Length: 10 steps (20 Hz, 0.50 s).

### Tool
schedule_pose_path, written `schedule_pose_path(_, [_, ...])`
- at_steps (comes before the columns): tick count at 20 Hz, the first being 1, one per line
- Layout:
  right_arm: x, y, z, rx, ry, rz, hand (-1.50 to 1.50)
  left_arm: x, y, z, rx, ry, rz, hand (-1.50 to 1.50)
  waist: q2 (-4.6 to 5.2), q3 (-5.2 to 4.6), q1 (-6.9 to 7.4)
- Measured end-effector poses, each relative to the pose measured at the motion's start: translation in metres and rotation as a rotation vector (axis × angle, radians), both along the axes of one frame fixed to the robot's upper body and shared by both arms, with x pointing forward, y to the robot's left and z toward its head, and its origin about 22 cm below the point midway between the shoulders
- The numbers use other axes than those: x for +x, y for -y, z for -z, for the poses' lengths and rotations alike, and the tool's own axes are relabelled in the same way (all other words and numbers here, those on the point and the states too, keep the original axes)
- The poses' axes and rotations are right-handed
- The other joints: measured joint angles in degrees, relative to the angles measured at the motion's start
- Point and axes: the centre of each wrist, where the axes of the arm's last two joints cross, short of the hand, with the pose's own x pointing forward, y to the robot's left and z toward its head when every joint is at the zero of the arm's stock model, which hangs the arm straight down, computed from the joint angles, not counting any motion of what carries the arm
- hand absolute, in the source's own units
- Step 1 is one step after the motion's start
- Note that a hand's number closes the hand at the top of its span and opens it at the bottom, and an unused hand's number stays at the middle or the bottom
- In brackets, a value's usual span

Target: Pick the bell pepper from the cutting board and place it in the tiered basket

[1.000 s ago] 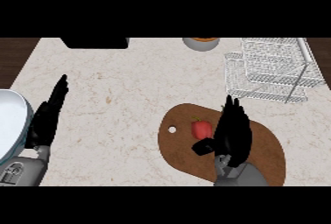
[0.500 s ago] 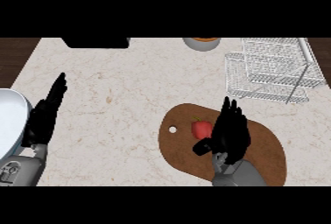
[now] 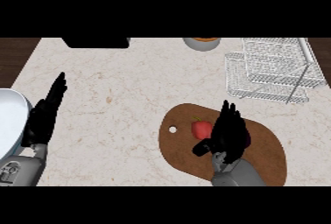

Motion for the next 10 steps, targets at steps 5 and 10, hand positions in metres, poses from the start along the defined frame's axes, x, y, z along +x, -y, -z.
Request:
schedule_pose_path(5, [0.006, -0.002, 0.005, 0.007, -0.022, -0.003, -1.5, 0.001, -0.003, 0.001, -0.002, 0.003, -0.001, 0.0, 0.09, 0.01, 0.12])
schedule_pose_path(10, [0.016, -0.002, 0.011, 0.028, -0.049, 0.002, -1.5, 0.0, -0.004, 0.003, -0.004, 0.001, 0.004, 0.0, 0.16, 0.03, 0.25])
